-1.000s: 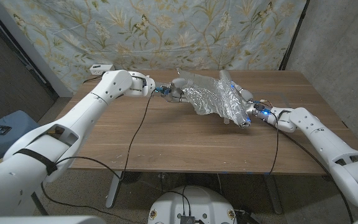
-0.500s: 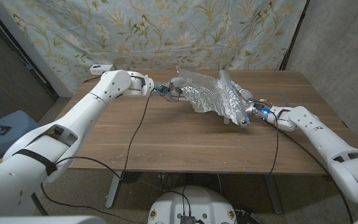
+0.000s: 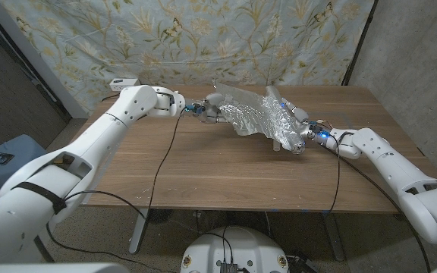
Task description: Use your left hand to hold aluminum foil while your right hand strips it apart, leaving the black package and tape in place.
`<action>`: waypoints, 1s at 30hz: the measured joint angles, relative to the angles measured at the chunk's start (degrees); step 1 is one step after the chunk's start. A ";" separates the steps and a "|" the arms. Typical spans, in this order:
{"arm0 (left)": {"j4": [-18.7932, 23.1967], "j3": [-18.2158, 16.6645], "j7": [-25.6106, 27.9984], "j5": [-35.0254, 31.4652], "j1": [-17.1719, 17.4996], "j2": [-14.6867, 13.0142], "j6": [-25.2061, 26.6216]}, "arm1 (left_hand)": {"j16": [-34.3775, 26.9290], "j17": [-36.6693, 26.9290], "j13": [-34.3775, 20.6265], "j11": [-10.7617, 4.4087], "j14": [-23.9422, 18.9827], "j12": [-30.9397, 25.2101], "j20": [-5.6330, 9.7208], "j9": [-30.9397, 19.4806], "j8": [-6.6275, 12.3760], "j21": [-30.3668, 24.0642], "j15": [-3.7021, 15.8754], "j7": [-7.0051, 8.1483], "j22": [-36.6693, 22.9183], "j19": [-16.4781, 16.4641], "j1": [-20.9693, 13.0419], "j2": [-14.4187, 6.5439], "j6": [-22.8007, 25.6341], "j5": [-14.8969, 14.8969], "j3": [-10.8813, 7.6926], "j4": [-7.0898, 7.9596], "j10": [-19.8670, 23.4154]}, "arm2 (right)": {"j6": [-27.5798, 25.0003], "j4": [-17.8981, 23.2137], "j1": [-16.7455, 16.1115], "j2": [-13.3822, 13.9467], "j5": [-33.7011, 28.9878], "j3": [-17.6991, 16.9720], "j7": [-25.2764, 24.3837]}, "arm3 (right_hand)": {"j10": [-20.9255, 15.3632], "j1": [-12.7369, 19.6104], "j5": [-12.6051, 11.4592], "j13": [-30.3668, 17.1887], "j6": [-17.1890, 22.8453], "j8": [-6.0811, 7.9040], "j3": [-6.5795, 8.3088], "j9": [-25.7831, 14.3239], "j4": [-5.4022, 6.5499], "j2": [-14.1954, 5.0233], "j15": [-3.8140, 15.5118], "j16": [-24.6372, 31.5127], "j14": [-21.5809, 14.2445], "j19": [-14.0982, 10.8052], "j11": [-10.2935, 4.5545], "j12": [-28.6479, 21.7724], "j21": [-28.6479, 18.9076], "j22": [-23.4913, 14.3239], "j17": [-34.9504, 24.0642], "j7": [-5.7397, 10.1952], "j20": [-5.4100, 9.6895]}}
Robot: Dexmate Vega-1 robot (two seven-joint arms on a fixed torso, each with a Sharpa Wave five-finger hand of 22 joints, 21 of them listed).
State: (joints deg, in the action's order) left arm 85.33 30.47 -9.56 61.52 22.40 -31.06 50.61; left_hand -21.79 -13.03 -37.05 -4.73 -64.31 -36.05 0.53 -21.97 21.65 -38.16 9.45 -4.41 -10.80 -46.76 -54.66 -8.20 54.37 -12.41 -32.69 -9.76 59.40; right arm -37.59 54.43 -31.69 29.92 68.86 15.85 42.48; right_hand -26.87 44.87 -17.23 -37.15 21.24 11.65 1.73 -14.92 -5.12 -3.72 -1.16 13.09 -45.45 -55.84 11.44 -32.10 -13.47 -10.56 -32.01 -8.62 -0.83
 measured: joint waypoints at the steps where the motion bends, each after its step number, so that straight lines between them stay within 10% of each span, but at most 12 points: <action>1: 0.00 0.01 -0.09 -0.05 -0.02 -0.06 -0.01 | 0.00 0.00 -0.01 0.00 -0.08 0.00 0.00 0.00 0.00 0.00 0.08 0.00 0.00 0.00 0.00 0.00 0.00 0.00 0.06 0.06 0.00 | 0.01 0.00 0.00 0.00 0.00 0.00 0.00 | 0.00 0.00 0.00 0.10 0.00 0.00 -0.07 0.00 0.07 0.00 0.00 0.00 0.00 0.00 0.00 0.00 0.00 0.00 0.00 0.00 0.00; 30: 3.57 -0.49 -1.60 -0.11 0.86 -2.73 -0.24 | 0.50 -0.01 -0.79 0.00 -0.07 -0.23 0.09 -1.19 0.41 -0.66 0.08 0.00 0.01 0.52 -0.46 -0.01 0.00 0.45 0.06 0.05 0.00 | 1.37 1.93 -2.20 0.37 1.28 -2.10 -1.25 | 0.30 0.00 0.00 0.08 0.00 0.00 -0.71 0.29 0.07 0.00 0.11 -0.44 0.52 0.23 -0.31 0.33 0.35 0.02 0.02 -0.01 -0.20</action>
State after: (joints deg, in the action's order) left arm 88.90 29.98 -11.16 61.41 23.26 -33.80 50.37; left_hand -21.29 -13.04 -37.84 -4.73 -64.39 -36.28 0.62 -23.16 22.06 -38.83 9.54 -4.41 -10.79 -46.25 -55.13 -8.22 54.38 -11.96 -32.62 -9.70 59.40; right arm -36.22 56.36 -33.89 30.29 70.14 13.76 41.23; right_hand -26.56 44.87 -17.23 -37.07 21.24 11.65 1.02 -14.63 -5.05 -3.72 -1.05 12.64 -44.94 -55.61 11.13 -31.77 -13.12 -10.53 -31.99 -8.63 -1.03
